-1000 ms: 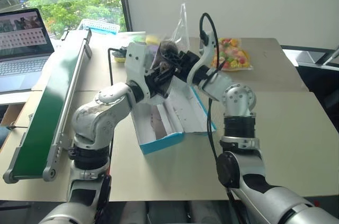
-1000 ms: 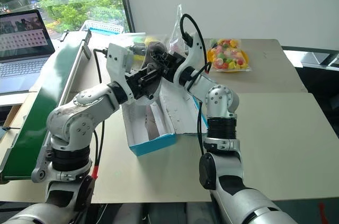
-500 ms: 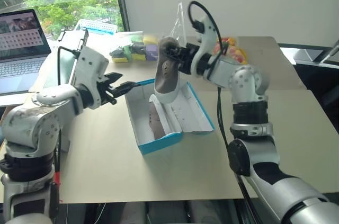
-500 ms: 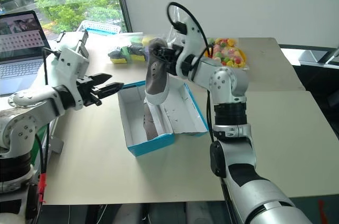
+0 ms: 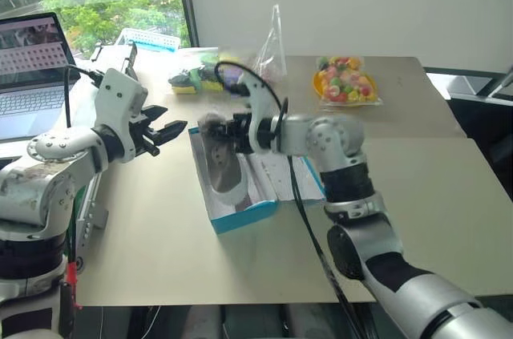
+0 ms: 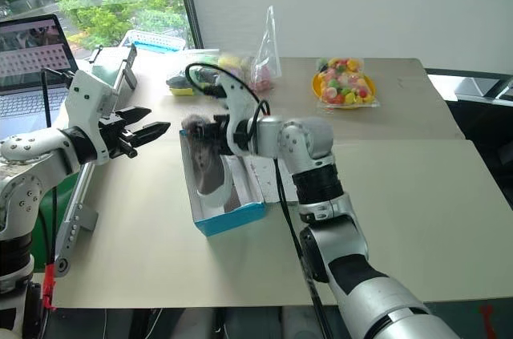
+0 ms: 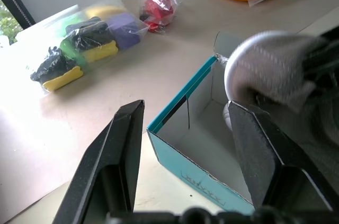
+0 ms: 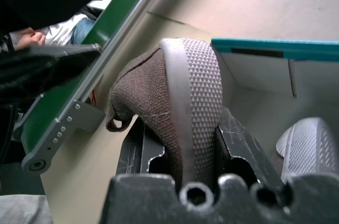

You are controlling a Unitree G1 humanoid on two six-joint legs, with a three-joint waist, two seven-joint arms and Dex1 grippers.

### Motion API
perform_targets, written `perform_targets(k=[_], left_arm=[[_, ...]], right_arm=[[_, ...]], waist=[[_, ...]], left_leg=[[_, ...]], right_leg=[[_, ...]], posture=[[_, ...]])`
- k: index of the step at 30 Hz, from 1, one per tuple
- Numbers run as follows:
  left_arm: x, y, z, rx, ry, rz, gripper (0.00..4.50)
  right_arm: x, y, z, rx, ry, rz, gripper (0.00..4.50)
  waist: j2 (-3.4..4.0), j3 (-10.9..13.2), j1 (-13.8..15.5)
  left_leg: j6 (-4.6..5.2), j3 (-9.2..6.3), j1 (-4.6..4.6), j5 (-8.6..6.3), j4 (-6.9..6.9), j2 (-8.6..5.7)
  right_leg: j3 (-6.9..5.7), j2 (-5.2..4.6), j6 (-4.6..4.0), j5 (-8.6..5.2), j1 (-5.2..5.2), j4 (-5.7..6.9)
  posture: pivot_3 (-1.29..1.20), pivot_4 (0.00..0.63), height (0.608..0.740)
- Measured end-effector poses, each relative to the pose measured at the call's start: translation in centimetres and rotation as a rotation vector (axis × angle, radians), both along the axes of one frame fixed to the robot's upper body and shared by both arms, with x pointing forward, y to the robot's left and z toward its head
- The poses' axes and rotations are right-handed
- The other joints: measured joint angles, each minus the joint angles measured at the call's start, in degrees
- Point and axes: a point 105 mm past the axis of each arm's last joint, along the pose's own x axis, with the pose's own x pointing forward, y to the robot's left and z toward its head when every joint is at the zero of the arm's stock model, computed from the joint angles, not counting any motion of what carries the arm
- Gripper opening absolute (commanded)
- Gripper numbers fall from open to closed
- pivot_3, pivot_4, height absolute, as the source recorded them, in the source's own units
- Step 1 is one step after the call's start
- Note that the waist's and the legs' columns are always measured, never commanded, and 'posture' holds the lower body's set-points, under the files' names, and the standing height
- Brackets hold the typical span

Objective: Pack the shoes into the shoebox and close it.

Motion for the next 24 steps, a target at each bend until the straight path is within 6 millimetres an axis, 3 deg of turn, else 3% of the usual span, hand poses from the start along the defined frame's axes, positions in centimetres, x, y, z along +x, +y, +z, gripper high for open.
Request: perform_targets(k=[7,13,24], left_arm=[[0.0,-0.1,-0.5,-0.001,0.013,-0.002,2.68],[-0.6,-0.1,-1.3,0.007,0.051,-0.038,2.68],[-3.6,-0.2,-3.7,0.105,0.200,-0.183,2.68]], right_arm=[[-0.3,1.0,0.2,0.050,0.012,0.006,0.53],[0.1,1.1,-1.4,-0.006,0.003,-0.021,0.53],[0.7,2.0,-3.9,-0.088,-0.039,0.009,0.53]], waist=[[0.00,0.0,-0.4],[0.00,0.0,-0.6],[-0.01,0.0,-1.0]], left_leg=[[0.00,-0.01,0.02,0.00,0.00,0.00],[0.00,-0.01,0.02,0.00,0.00,0.00],[0.00,0.01,0.24,0.00,-0.01,0.02]], right_leg=[[0.00,0.00,0.00,0.00,0.01,0.03],[0.00,0.00,0.00,0.00,0.01,0.03],[0.02,0.03,0.00,0.00,0.16,0.02]], posture=[[0.00,0.150,0.740],[0.00,0.150,0.740],[0.00,0.150,0.740]])
